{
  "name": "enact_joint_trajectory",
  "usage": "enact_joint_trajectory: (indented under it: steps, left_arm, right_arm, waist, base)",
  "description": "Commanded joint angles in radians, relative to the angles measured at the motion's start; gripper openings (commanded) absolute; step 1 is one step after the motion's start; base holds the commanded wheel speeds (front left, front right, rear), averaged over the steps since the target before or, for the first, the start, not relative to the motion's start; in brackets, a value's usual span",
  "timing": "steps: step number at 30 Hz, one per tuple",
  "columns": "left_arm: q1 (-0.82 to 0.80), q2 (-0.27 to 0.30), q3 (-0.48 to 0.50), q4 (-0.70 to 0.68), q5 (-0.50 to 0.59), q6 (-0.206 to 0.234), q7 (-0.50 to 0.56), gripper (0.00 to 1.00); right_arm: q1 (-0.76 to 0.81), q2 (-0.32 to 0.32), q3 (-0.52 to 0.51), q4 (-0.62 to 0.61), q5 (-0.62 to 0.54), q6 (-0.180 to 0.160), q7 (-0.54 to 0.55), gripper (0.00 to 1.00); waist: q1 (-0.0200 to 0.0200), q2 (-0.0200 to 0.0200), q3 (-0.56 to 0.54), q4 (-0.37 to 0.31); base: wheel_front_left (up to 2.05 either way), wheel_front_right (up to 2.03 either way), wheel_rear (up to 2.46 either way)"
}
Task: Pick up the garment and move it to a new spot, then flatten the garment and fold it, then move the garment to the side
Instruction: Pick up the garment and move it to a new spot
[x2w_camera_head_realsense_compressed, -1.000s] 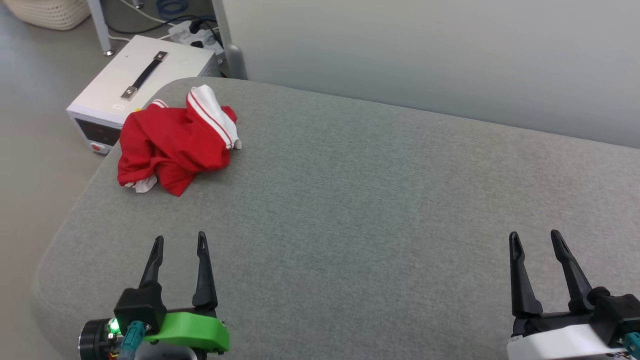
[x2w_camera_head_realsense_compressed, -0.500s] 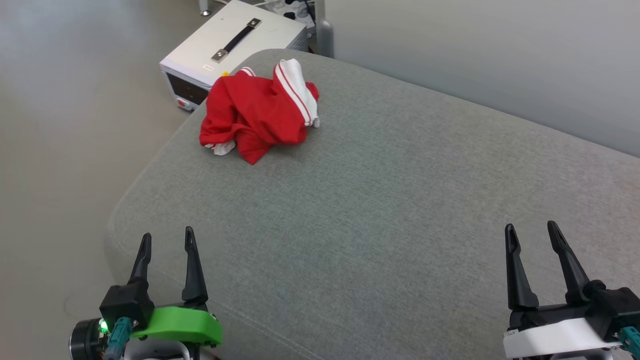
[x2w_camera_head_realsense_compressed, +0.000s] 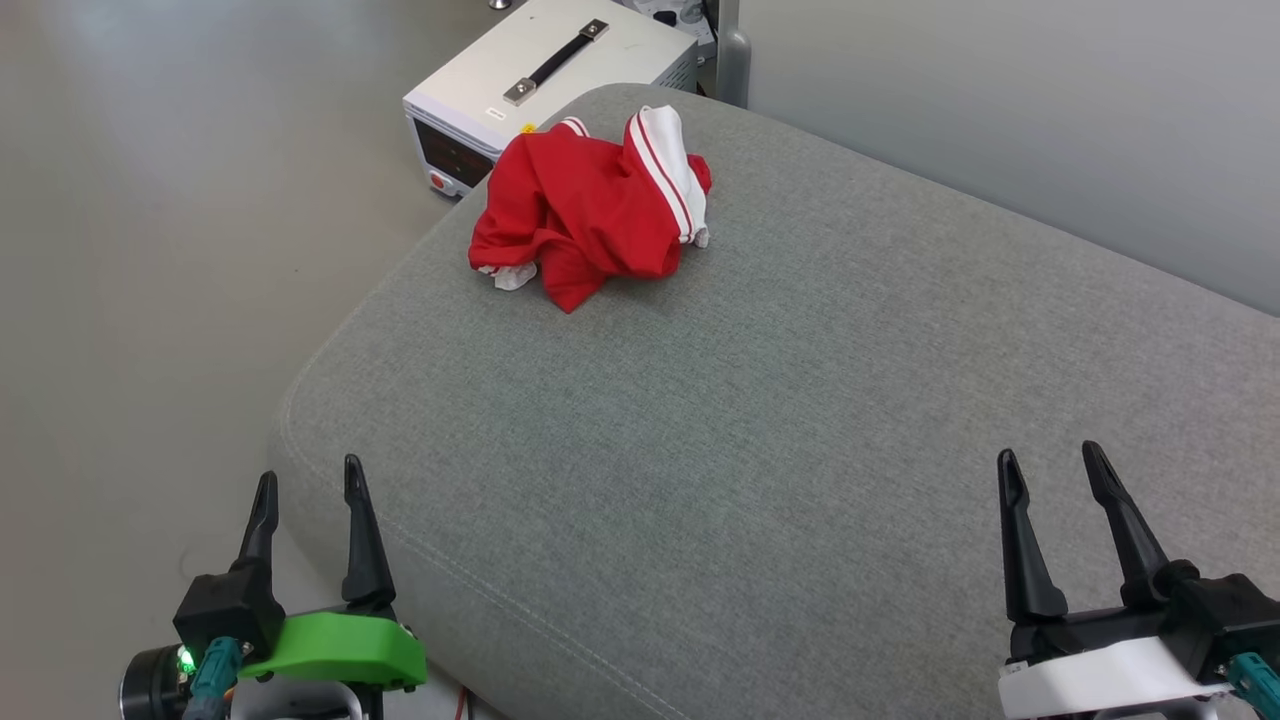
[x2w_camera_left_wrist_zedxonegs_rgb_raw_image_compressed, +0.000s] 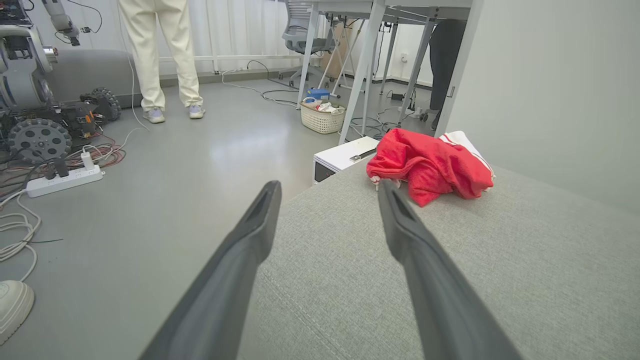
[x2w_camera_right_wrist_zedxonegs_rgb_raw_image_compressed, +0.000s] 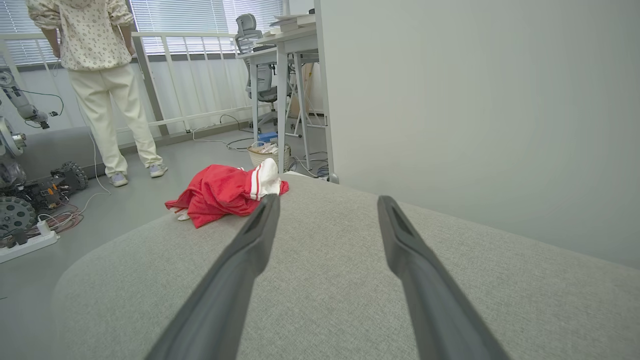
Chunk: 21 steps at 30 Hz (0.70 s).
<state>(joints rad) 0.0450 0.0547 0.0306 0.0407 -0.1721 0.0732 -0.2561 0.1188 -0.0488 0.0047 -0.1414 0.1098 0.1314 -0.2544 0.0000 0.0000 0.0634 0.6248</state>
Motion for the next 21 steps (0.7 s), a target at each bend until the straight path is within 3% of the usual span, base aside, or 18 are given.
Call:
enact_joint_trajectory:
  steps: [1,6,13,21]
  left_arm:
    - [-0.005,-0.005,0.002,0.001,0.006,-0.007,-0.006,1.0]
    - [-0.066,-0.005,0.023,0.003,0.004,-0.046,-0.006,1.0]
    - [-0.286,-0.002,0.14,0.076,-0.017,-0.149,-0.006,1.0]
    - [-0.595,0.117,0.199,0.19,-0.034,-0.201,-0.006,1.0]
  right_arm:
    - [-0.015,-0.001,0.001,-0.001,0.005,-0.001,-0.007,1.0]
    - [-0.021,-0.001,0.005,-0.01,-0.008,-0.001,-0.007,1.0]
    - [-0.071,-0.001,0.024,-0.037,-0.068,-0.001,-0.007,1.0]
    - [-0.164,-0.015,0.048,-0.083,-0.119,-0.001,-0.007,1.0]
  waist:
    - [0.0,0.0,0.0,-0.013]
    - [0.0,0.0,0.02,-0.048]
    - [0.0,0.0,0.119,-0.131]
    - [0.0,0.0,0.272,-0.24]
  base:
    - [0.0,0.0,0.0]
    - [0.0,0.0,0.0]
    - [0.0,0.0,0.0]
    - [0.0,0.0,0.0]
